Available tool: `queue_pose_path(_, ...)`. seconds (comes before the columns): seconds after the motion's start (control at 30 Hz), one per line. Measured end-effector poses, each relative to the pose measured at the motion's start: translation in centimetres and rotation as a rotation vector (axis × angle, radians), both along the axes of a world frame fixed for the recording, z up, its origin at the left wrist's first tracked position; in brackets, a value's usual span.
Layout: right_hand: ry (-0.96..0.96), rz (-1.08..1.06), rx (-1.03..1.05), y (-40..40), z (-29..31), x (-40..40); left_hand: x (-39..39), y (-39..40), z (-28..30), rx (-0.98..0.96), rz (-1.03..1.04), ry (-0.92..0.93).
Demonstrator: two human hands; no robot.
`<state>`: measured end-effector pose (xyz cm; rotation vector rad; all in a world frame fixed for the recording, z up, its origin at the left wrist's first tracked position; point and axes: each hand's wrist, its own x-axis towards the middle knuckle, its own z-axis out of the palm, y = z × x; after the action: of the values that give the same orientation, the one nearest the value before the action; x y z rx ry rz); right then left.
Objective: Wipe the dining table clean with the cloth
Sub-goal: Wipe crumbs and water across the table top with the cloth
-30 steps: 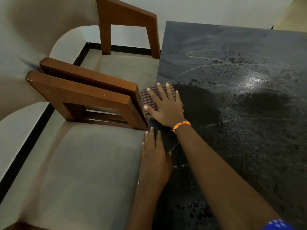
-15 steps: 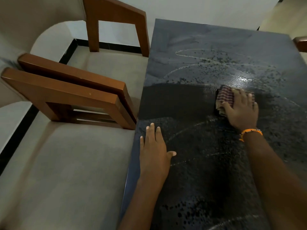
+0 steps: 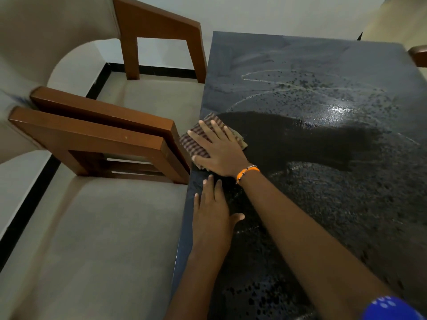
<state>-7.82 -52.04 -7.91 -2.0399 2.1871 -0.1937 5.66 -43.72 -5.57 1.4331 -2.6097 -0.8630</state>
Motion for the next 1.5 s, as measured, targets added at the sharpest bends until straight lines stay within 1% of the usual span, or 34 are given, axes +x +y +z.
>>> queue_pose_path(0.07, -0.027, -0.028, -0.014, 2.3, 0.1, -2.4, 0.0, 0.0, -0.1, 0.011, -0.002, -0.006)
queue_pose_path(0.13, -0.035, -0.139, -0.016, 5.1, 0.3, -5.6, 0.1, -0.1, -0.2, 0.021, -0.002, -0.018)
queue_pose_path(0.27, 0.046, -0.462, -0.037, 12.2, 0.7, -13.1, 0.1, 0.1, -0.3, 0.024, 0.007, -0.013)
queue_pose_path(0.33, 0.054, -0.645, -0.034, 15.6, 0.7, -16.2, -0.1, 0.1, -0.2, 0.032, 0.029, -0.003)
queue_pose_path(0.43, 0.001, -0.891, -0.021, 18.3, 0.4, -18.1, -0.7, 0.3, 0.1, 0.047, 0.067, 0.015)
queue_pose_path(0.5, -0.011, -0.971, -0.025, 17.6, 0.1, -17.5, -1.5, 0.8, 0.4, 0.039, 0.079, 0.056)
queue_pose_path(0.57, -0.007, -0.949, -0.029, 15.9, 0.0, -15.8, -2.6, 1.9, 0.6, 0.024, 0.048, 0.087)
queue_pose_path(0.6, 0.001, -0.886, -0.023, 14.9, 0.0, -14.6, -3.3, 2.6, 0.7, 0.019, 0.029, 0.092)
queue_pose_path(0.67, 0.015, -0.692, -0.023, 13.2, -0.3, -11.7, -4.6, 3.8, 0.6, 0.002, 0.010, 0.086)
queue_pose_path(0.77, -0.016, -0.381, -0.033, 12.4, -0.3, -8.5, -6.3, 5.6, 0.8, -0.031, 0.030, 0.063)
queue_pose_path(0.83, -0.037, -0.258, -0.028, 13.6, -0.3, -8.9, -7.5, 6.7, 1.0, -0.031, 0.019, 0.060)
queue_pose_path(0.87, -0.040, -0.234, -0.030, 14.7, -0.3, -9.8, -8.2, 7.3, 1.1, -0.026, -0.004, 0.065)
queue_pose_path(0.93, -0.035, -0.269, -0.045, 17.5, -0.3, -12.7, -10.2, 8.6, 1.5, -0.014, -0.087, 0.078)
queue_pose_path(1.07, 0.013, -0.498, -0.056, 25.3, -0.1, -20.1, -15.0, 10.9, 1.9, 0.037, -0.285, 0.057)
queue_pose_path(1.13, 0.033, -0.631, -0.062, 29.7, 0.2, -24.2, -17.1, 11.8, 1.9, 0.038, -0.315, 0.037)
queue_pose_path(1.27, -0.008, -0.876, -0.023, 36.2, 0.6, -30.5, -18.5, 13.2, 1.3, 0.062, -0.345, -0.046)
queue_pose_path(1.33, -0.007, -0.984, -0.035, 37.0, 0.4, -31.7, -18.3, 13.5, 0.9, 0.045, -0.339, -0.052)
queue_pose_path(1.4, 0.001, -1.065, -0.058, 35.8, 0.1, -31.4, -18.2, 13.5, 0.6, 0.028, -0.325, -0.030)
queue_pose_path(1.47, 0.014, -1.086, -0.064, 33.3, -0.1, -30.6, -18.2, 13.4, 0.5, 0.015, -0.325, -0.023)
queue_pose_path(1.5, 0.013, -1.058, -0.057, 31.7, -0.1, -30.1, -18.3, 13.4, 0.5, 0.015, -0.327, -0.025)
